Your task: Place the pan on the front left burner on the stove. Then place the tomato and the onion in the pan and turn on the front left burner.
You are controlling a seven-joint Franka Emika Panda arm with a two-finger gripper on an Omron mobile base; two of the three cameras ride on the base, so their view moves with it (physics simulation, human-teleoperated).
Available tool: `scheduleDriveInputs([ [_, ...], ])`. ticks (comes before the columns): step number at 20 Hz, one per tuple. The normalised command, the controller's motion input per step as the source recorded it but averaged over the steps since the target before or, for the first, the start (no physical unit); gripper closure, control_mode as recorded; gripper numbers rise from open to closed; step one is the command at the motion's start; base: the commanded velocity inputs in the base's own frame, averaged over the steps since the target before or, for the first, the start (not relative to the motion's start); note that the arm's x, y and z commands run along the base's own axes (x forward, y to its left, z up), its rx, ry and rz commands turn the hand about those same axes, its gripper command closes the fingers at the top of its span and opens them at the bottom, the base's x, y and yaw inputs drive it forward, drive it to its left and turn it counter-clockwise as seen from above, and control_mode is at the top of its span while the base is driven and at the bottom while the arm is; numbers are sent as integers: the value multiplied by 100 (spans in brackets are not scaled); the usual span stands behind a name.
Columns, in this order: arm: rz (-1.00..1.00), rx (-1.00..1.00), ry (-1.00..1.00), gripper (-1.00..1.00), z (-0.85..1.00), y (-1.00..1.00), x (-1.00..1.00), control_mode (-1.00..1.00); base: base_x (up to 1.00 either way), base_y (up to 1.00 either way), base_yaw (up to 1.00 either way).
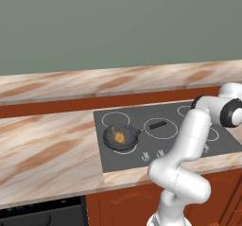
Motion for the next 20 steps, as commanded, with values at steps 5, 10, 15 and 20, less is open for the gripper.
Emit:
scheduleDriveInputs([
  [5, 0, 0, 0, -100, -11, 11, 0, -100, 0, 0, 0],
  [10, 0, 0, 0, -100, -7, 12, 0, -100, 0, 0, 0],
  [15, 0, 0, 0, -100, -9, 2, 2, -100, 0, 0, 0],
  [20, 0, -1, 0, -100, -10, 0, 10, -100, 0, 0, 0],
])
